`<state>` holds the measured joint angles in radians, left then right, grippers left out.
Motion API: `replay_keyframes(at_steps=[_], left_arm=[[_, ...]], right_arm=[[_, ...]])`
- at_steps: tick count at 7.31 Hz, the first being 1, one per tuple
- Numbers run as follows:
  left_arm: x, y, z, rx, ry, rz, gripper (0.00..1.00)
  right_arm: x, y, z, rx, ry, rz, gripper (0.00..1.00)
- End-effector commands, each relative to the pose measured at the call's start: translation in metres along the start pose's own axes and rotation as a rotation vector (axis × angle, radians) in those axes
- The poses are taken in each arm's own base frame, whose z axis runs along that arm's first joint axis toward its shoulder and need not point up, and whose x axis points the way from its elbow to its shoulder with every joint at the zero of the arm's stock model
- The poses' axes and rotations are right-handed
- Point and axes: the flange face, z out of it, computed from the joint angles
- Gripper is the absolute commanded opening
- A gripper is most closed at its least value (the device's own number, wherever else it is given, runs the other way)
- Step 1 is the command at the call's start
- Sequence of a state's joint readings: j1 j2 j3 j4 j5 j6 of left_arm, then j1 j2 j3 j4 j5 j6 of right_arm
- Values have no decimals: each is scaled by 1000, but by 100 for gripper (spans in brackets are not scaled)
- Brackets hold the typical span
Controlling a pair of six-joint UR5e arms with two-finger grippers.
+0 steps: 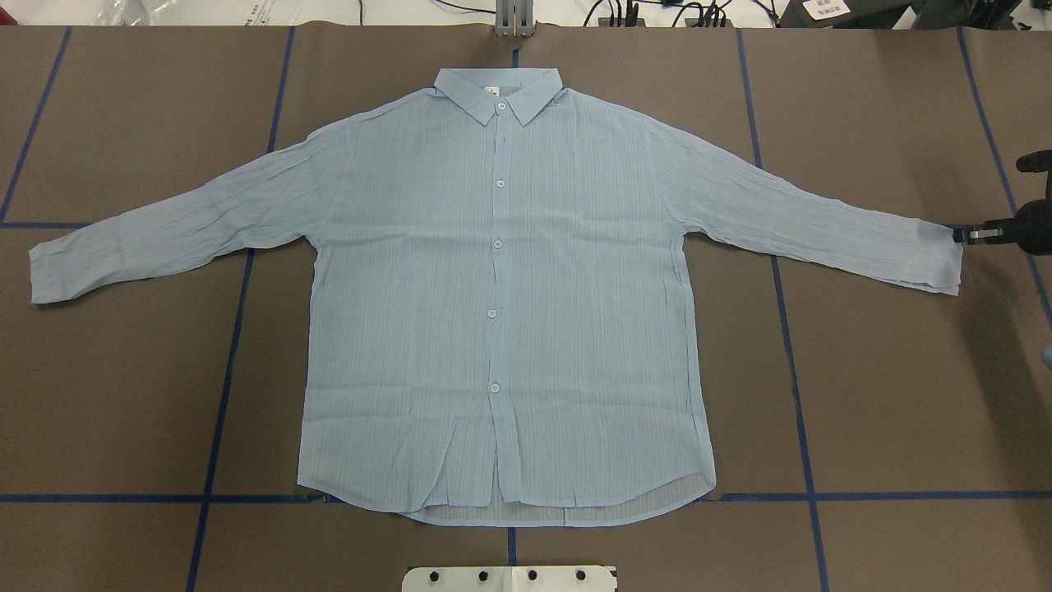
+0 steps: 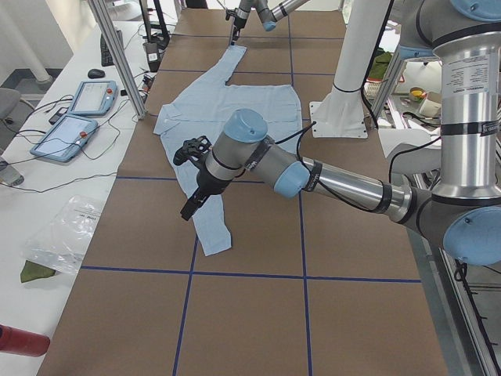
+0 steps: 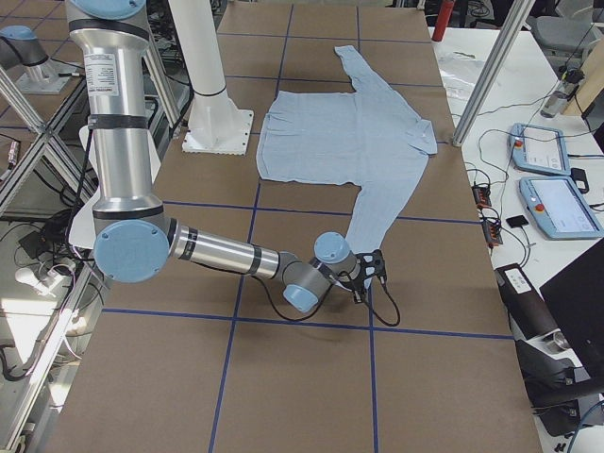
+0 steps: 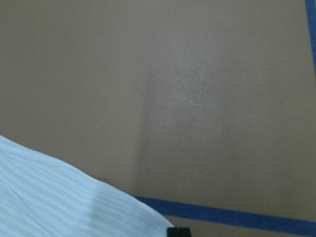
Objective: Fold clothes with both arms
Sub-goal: 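Grasp the sleeve cuff with the right gripper and fold it across the shirt body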
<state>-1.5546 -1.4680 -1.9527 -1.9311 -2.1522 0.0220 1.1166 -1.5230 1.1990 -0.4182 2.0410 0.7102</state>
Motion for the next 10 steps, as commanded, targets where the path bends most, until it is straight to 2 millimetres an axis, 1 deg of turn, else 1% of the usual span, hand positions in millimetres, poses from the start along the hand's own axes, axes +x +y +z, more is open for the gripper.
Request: replay_keyframes(at_steps=[1,2,3,4,5,6,7,8,9,10], left_arm=[[0,0,0,4,0,1,100],[0,0,0,4,-1,0,100],[-1,1,1,2,-1,-2,100],[-2,2,2,-2,0,-4,100],[-2,3,4,-5,0,-5,100],[-3,3,6,-8,1,-7,100],[-4,4,7,-9,1,-9,100],[-4,4,7,-9,1,-9,100],[-5,5,8,-13,1,-11,100],[-5,6,9,-15,2,-13,100]], right_arm=[[-33,-31,-24,26,-35,9,0],[-73,-58,-47,30,-33,51,0],[-116,-90,-75,42,-31,108,0],[-157,-106,-97,91,-30,169,0],[-200,-111,-103,148,-54,219,0],[-252,-124,-93,182,-56,259,0],[-318,-141,-83,192,-20,286,0],[-391,-155,-80,204,18,337,0],[-467,-159,-78,220,42,372,0],[-515,-168,-89,239,50,400,0]])
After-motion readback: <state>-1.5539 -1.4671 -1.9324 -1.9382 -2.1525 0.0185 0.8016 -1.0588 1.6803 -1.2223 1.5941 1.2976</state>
